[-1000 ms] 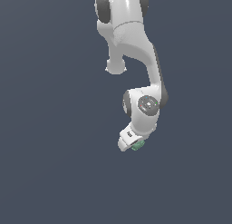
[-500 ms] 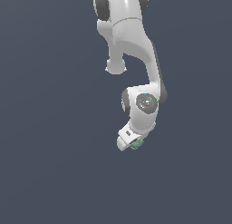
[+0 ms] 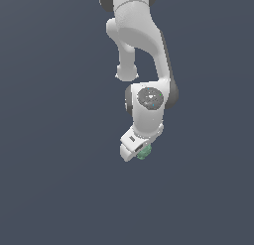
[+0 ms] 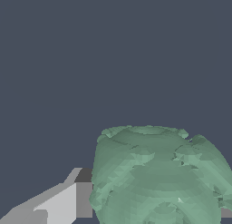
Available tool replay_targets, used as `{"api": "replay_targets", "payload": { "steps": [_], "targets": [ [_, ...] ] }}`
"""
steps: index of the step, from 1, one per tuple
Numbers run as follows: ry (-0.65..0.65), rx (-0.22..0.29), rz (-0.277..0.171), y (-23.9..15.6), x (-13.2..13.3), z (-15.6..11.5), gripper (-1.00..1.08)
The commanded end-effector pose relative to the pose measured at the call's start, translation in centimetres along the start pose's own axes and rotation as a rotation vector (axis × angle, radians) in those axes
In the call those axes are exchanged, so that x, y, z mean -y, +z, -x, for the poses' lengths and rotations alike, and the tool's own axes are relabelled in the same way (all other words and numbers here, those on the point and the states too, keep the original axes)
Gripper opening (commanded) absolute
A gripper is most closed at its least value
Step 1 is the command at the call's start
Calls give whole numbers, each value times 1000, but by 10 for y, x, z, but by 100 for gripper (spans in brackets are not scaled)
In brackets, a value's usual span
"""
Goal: Pick up the object and move it to a goal position.
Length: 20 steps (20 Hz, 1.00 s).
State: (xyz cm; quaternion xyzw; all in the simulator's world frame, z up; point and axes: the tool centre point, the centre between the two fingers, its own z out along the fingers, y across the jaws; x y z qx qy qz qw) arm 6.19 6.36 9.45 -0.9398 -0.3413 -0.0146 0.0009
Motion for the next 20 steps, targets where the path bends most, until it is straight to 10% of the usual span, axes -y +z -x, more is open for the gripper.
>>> {"api": "replay_targets", "payload": {
  "steps": [1,20],
  "targets": [
    [-35,-9,3,-17,-9,8,-100],
    [-321,-83,17,-152,-89,60,-100]
  ]
}}
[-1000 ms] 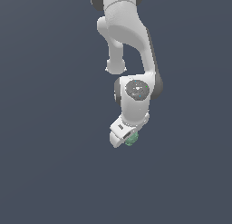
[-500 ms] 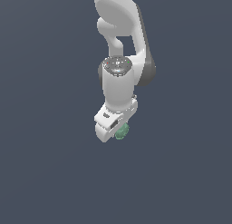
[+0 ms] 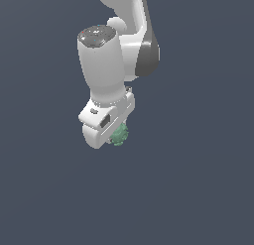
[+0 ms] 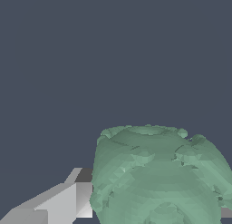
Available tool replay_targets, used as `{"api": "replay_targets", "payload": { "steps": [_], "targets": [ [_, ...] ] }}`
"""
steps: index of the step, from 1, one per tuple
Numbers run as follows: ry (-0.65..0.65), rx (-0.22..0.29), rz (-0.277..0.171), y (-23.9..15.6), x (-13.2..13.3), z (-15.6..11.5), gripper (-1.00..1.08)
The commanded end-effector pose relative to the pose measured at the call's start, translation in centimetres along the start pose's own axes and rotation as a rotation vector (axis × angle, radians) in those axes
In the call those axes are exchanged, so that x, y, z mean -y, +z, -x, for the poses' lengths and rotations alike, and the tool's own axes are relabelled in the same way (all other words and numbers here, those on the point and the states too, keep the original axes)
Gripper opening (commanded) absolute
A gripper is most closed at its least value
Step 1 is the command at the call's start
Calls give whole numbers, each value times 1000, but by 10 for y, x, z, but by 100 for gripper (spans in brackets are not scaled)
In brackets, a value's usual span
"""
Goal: Pick up the object and move it to a goal position.
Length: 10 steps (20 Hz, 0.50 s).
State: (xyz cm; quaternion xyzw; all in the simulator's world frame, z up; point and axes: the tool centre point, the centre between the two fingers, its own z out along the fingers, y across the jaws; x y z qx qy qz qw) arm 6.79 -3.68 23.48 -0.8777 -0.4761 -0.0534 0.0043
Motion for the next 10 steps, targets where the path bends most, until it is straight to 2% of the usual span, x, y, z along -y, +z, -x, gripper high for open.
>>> {"api": "replay_targets", "payload": {
  "steps": [1,10],
  "targets": [
    [-39,-10,2,-18,-9,8,-100],
    [-177,-48,7,-84,-48,34,-100]
  ]
}}
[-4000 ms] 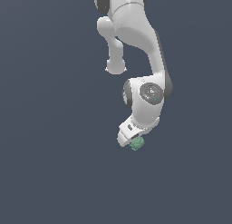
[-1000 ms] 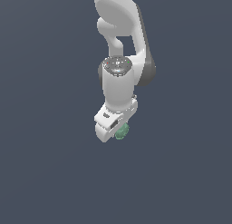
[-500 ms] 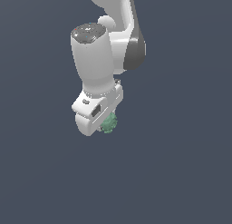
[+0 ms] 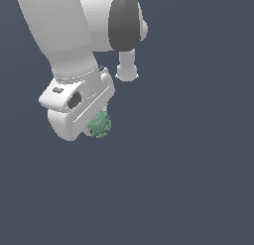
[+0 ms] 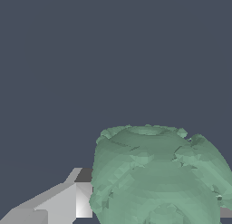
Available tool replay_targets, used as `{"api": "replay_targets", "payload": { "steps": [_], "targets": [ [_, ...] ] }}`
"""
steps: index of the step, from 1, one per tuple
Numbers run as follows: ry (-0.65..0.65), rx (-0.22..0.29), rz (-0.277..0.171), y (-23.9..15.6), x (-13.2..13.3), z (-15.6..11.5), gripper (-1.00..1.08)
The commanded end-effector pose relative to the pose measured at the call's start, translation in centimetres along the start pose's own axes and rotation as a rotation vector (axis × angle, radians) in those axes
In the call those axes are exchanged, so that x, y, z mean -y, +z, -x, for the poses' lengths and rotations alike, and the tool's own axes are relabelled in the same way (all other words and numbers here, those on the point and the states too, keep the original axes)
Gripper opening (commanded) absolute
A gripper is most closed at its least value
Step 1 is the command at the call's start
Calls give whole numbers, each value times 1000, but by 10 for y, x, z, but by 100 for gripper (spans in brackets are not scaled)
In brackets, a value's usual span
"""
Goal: Pick up the object and move it to a goal position.
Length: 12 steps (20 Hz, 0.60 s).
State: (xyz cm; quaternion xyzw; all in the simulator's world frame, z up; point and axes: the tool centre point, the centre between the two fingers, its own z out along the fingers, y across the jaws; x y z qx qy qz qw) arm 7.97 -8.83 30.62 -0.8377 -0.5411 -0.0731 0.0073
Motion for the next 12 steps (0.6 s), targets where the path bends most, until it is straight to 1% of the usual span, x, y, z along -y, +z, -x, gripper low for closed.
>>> {"api": "replay_targets", "payload": {
  "steps": [1,6,12],
  "targets": [
    [-40,-11,1,-19,-10,8,-100],
    [-108,-29,3,-51,-29,21,-100],
    [-169,-45,5,-80,-47,32,-100]
  ]
}}
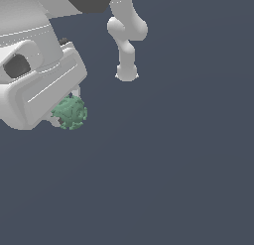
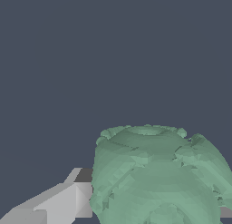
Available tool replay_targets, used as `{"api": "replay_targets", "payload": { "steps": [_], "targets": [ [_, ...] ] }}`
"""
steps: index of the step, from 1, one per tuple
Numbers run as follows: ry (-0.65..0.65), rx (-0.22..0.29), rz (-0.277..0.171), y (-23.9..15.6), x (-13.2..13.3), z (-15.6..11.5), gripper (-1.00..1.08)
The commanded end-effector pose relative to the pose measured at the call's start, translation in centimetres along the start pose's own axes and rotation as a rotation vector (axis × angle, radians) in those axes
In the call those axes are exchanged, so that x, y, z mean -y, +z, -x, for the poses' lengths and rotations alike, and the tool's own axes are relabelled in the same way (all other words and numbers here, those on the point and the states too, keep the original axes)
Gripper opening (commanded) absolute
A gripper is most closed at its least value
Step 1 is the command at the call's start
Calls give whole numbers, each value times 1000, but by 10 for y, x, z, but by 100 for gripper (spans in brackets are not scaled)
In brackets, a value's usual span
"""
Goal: Pick up the object and move it to a goal position.
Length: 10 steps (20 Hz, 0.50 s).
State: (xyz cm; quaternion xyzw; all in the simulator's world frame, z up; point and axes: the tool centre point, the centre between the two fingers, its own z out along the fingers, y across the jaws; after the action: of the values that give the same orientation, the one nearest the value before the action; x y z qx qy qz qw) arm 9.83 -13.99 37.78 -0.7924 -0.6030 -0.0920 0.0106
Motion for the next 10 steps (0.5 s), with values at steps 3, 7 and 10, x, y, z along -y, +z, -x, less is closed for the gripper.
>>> {"api": "replay_targets", "payload": {
  "steps": [3,7,10],
  "targets": [
    [-40,-11,0,-19,-11,8,-100],
    [-68,-18,1,-32,-19,13,-100],
    [-84,-23,1,-40,-24,16,-100]
  ]
}}
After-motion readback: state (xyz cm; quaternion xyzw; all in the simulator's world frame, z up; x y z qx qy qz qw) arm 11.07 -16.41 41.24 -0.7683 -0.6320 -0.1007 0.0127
